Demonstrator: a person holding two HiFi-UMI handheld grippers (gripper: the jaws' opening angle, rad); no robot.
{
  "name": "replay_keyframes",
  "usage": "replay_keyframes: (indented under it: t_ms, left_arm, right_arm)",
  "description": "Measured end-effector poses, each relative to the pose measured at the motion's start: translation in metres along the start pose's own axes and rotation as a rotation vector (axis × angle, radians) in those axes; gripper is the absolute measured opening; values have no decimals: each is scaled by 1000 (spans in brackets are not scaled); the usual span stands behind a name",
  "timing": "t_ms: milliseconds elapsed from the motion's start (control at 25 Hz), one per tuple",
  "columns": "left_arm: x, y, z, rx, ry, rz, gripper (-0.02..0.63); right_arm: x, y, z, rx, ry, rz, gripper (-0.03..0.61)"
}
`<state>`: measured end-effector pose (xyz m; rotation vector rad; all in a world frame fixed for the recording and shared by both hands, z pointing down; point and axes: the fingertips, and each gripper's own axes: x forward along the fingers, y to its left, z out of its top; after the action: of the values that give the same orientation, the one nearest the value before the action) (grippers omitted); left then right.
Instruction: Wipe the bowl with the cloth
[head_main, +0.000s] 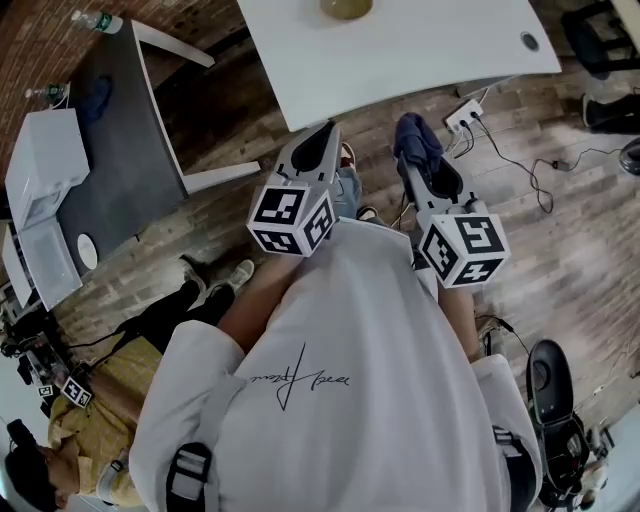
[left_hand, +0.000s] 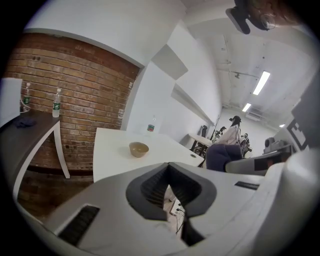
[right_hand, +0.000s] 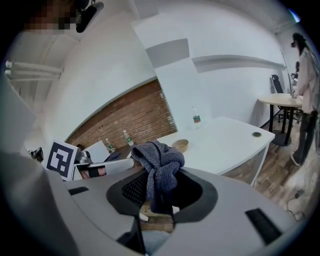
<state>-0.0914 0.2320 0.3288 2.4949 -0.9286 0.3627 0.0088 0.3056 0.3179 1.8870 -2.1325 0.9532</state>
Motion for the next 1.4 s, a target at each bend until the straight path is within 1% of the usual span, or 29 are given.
replay_keyframes:
  t_ms: [120,320,560,640,840,960,1120,1400]
  left_arm:
    - [11,21,15,-13,-6,9,-6]
    - [29,42,30,-48,-41,25,-6]
    - [49,87,61,-89,-77,26,-6]
    - [55,94,65,-92,-80,20,-6]
    - [63,100,71,-138,-81,2,-6]
    - [71,102,75,-128,-80,2,-6]
    - [79,112,85,-84,-88,40,-6]
    - [104,129,100,-96,-86,61,-8]
  right_arm:
    - [22,2,14,-15,18,2,110]
    - [50,-3,26,-34,49,21,110]
    - [98,14,51,-98,87,31,110]
    - [108,17,54,-110,93,33,110]
    - [117,21,58,-135,98,24,110]
    - [121,18,62,-146,92,27,110]
    - [126,12,69,-175,83,20,110]
    - [151,-7,89,-194,83,33,110]
